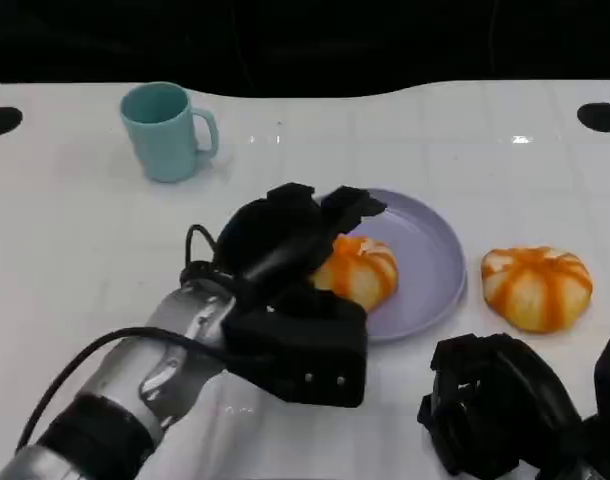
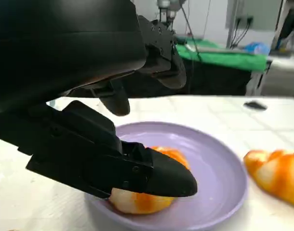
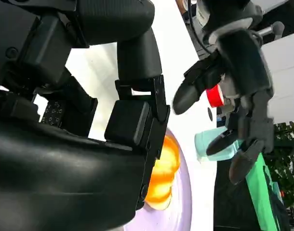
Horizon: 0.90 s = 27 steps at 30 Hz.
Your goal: Grasp the bread from the table and place it into the plate.
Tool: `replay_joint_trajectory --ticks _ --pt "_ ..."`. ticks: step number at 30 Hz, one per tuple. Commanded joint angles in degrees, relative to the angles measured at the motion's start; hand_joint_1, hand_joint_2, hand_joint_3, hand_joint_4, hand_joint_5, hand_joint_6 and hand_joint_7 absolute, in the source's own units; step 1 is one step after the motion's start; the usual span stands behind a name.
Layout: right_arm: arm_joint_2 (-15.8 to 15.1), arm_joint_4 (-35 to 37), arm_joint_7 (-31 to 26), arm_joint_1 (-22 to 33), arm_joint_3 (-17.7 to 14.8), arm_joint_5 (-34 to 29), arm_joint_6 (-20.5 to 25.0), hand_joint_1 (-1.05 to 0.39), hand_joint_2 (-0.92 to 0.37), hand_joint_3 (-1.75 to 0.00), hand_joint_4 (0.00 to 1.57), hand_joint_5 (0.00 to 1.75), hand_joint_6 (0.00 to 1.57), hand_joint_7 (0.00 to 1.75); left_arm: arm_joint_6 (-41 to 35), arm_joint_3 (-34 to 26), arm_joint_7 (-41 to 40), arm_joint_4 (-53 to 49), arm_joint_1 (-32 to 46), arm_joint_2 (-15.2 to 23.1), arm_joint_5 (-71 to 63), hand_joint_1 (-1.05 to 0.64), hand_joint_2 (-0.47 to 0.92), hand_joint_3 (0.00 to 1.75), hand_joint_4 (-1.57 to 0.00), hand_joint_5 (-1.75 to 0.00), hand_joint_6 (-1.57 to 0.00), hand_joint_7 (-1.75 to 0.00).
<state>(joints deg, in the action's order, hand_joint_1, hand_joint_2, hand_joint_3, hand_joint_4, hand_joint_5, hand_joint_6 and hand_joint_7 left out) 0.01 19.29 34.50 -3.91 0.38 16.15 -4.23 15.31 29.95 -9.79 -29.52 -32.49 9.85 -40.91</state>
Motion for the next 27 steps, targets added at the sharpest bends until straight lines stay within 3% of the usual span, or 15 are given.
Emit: replay_joint_trajectory --ticks 1,7,10,15,21,27 --pt "-0.49 -0.28 0.37 0.29 -0.42 0.83 -0.04 -1.05 -0.06 -1.39 1.51 1.35 1.57 0.98 8.88 -3.2 -0.96 -2.18 2.46 2.05 5.7 -0.82 0.92 0.26 -0.47 -1.09 -0.36 -0.75" --pt "-0.54 -0.82 0.03 0.48 -0.32 0.63 0.6 -1.05 -0.05 -1.39 1.51 1.35 1.57 0.98 16.95 -7.06 1.47 -3.71 5.84 2.03 13.3 -0.8 0.92 0.19 -0.72 -1.23 -0.61 -0.85" --pt "-0.54 -1.05 0.06 0.57 -0.33 0.76 0.85 -1.05 -0.05 -1.4 1.51 1.36 1.57 0.98 21.7 -9.23 4.12 -4.33 8.13 1.67 19.1 -0.77 0.92 0.15 -0.82 -1.47 -0.66 -1.02" --pt "-0.55 -1.32 0.08 0.66 -0.3 0.77 1.01 -1.05 -0.03 -1.41 1.51 1.37 1.57 0.99 27.33 -11.97 13.3 -5.97 11.05 0.91 30.17 -0.75 0.92 0.17 -0.84 -1.6 -0.67 -1.25" --pt "-0.42 -2.13 -0.3 1.03 -0.25 0.7 1.64 -1.05 -0.03 -1.42 1.5 1.37 1.57 0.99 26.04 -14.89 25.14 -3.77 14.9 -0.61 41.85 -0.79 0.92 0.23 -0.8 -1.69 -0.67 -1.5" --pt "-0.37 -2.89 -0.58 1.49 -0.12 0.74 2.18 -1.05 -0.03 -1.41 1.49 1.37 1.57 0.98 20.46 -17.78 34.22 0.46 19.49 -1.5 50.51 -0.82 0.92 0.25 -0.86 -1.74 -0.73 -1.52"
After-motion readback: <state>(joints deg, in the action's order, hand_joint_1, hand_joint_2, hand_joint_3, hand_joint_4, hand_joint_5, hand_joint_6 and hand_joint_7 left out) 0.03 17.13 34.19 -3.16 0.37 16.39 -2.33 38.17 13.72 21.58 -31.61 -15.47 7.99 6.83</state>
